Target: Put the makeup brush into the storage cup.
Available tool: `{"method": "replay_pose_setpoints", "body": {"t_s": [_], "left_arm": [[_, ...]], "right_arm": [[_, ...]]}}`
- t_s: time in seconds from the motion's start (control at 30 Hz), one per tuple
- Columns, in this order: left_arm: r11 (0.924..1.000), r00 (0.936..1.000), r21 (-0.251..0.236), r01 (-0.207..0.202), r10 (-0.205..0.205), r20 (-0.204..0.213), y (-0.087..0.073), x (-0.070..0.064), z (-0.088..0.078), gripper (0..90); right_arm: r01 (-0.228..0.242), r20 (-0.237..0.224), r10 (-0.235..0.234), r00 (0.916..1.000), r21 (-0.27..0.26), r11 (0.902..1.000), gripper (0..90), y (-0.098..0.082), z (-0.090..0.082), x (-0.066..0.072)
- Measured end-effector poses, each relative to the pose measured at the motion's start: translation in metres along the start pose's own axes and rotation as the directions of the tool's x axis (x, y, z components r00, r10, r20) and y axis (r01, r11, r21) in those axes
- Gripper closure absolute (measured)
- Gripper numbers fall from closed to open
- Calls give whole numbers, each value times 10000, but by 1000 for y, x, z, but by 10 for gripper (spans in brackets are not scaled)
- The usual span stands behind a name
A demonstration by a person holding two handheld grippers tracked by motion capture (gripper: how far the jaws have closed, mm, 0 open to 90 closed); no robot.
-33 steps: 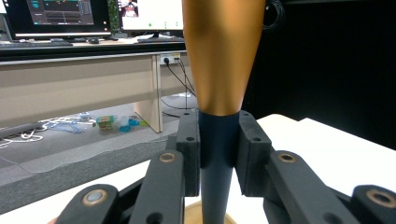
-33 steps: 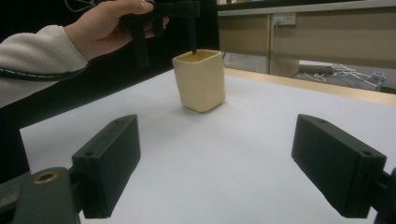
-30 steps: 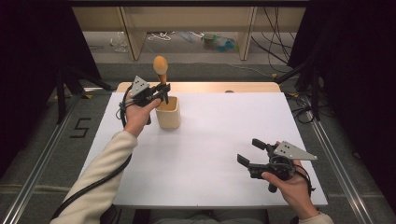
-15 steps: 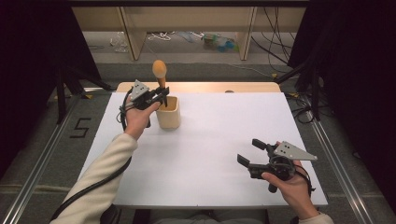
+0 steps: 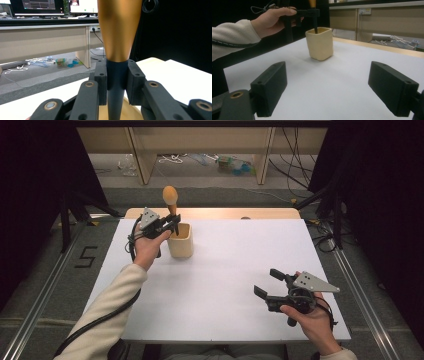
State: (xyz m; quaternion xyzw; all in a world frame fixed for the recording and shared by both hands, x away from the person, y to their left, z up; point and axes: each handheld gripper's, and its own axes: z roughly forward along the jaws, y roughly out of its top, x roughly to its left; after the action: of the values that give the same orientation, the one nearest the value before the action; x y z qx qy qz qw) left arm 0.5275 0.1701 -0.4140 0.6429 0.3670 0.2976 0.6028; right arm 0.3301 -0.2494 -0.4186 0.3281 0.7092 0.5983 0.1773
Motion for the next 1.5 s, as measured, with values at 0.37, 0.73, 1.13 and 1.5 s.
{"method": "replay_pose_setpoints", "body": {"t_s": [0.37, 0.73, 1.13, 1.5], "left_arm": [[10000, 10000, -82, 15, -15, 26, -3, 0, 0, 740], [9999, 10000, -136, 39, -39, 48, -6, -1, 2, 740], [9998, 9998, -71, 185, -186, -26, -14, 0, 4, 739], [9999, 9999, 15, 128, -128, -43, -19, 1, 4, 739]], "right_arm": [[64, -33, -64, 10000, -97, 9999, 166, 0, 0, 0], [98, -24, -98, 9999, 98, 9999, 166, 0, -1, 1], [35, -75, -36, 10000, -88, 10000, 165, 0, 0, 1], [47, -85, -48, 10000, -78, 10000, 166, 0, 0, 1]]}}
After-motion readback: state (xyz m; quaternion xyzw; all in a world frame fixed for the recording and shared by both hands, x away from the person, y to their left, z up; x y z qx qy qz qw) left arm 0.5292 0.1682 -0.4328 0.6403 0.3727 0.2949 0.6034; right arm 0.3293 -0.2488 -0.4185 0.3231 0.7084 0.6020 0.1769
